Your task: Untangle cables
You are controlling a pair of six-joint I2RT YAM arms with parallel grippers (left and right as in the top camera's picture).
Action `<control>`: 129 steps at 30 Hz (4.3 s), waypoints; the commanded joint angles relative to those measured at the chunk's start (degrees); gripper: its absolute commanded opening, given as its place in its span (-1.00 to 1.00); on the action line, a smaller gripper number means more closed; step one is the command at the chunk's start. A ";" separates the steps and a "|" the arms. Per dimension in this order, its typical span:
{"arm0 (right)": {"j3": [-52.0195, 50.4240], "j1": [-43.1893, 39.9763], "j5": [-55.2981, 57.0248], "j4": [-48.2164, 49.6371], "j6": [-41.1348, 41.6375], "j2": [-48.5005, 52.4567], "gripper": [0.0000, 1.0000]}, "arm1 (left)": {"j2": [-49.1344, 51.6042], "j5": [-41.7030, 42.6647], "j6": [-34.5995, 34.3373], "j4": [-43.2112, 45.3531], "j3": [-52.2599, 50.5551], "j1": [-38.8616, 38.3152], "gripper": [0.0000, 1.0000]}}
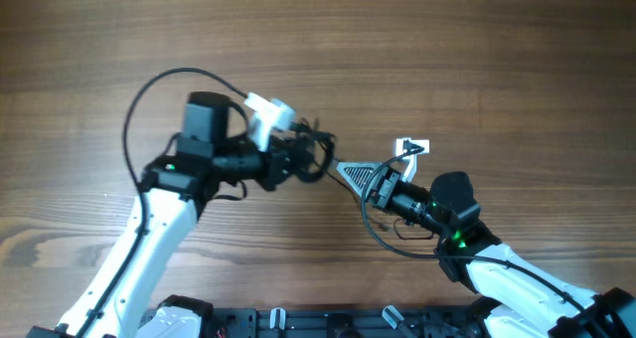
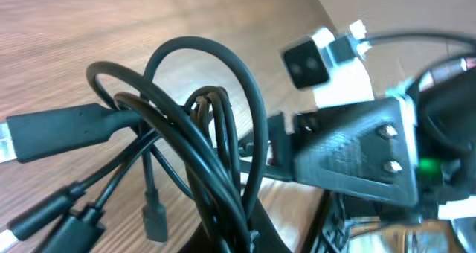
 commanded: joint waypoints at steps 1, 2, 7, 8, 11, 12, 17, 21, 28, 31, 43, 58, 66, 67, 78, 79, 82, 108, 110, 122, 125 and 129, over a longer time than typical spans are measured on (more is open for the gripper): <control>0.39 -0.17 -0.57 0.09 -1.81 0.37 0.90 | -0.85 3.28 1.14 -1.86 0.68 3.21 -0.92; 0.39 -0.22 -1.33 0.55 -3.26 0.35 0.94 | -0.85 3.26 3.45 -2.89 0.68 3.65 -0.92; 0.39 -1.05 -6.84 3.52 -19.82 0.37 0.99 | -0.85 5.40 19.06 -9.68 0.68 4.15 -0.92; 0.39 -1.05 -6.84 2.95 -23.34 0.37 0.99 | -0.83 7.85 22.73 -11.26 0.68 4.15 -0.92; 0.39 -1.05 -6.34 0.02 -31.65 0.37 0.99 | -0.83 15.45 32.41 -15.02 0.68 4.17 -0.92; 0.39 -1.05 -6.12 -0.72 -32.65 0.37 0.99 | -0.83 17.11 34.67 -15.89 0.68 4.15 -0.92; 0.39 -1.05 -6.64 -1.03 -33.59 0.37 0.98 | -0.83 19.06 38.84 -18.75 0.68 4.15 -0.92; 0.39 -1.03 -6.64 -0.59 -33.09 0.37 0.86 | -0.83 19.08 38.86 -20.57 0.68 4.15 -0.92; 0.39 -1.03 -12.79 6.88 -29.46 0.37 0.47 | -0.83 19.06 38.86 -20.85 0.33 0.79 -0.92; 0.39 -1.03 -12.79 7.32 -28.22 0.37 0.13 | -0.83 19.04 39.45 -20.81 0.33 -1.38 -0.92; 0.39 -1.03 -15.21 6.12 -28.04 0.37 -0.91 | -0.83 16.15 40.19 -20.65 0.33 -1.75 -0.69; 0.39 -1.03 -16.92 -7.61 -36.26 0.37 -0.91 | -4.33 4.42 32.94 -19.47 6.86 1.38 1.00; 0.39 -1.03 -16.90 -8.46 -36.92 0.37 -0.92 | -3.56 -27.43 8.96 -11.43 6.84 -9.14 1.00; 0.39 -1.03 -16.90 -8.55 -36.92 0.37 -0.91 | -3.41 -29.73 8.28 -11.34 6.84 -10.88 1.00; 0.39 -1.03 -16.90 -10.14 -37.31 0.37 -0.91 | 0.22 -41.24 3.56 -11.98 6.84 -18.78 1.00; 0.39 -1.03 -16.90 -10.12 -37.33 0.37 -0.91 | 0.59 -41.27 3.56 -12.11 6.84 -18.78 1.00; 0.39 -1.05 -16.90 -10.12 -37.55 0.37 -0.91 | 2.05 -41.27 3.61 -12.74 6.84 -18.78 1.00; 0.39 -1.05 -16.70 -4.46 -37.46 0.37 -0.91 | 10.12 -36.65 3.98 -24.06 6.67 -18.80 -0.53; 0.39 -1.05 -16.72 -4.46 -37.13 0.37 -0.91 | 11.80 -36.68 3.56 -23.93 6.67 -18.78 -0.91; 0.39 -1.05 -16.72 -4.63 -33.18 0.37 -0.91 | 14.93 -63.71 -25.94 -23.37 6.69 -12.94 -0.92; 0.39 -1.05 -16.70 -5.53 -32.54 0.37 -0.92 | 14.93 -63.67 -32.39 -23.15 6.69 -7.76 -0.92; 0.39 -1.05 -16.50 -8.83 -31.65 0.37 -0.91 | 14.93 -61.20 -38.62 -21.81 6.69 -0.31 -0.92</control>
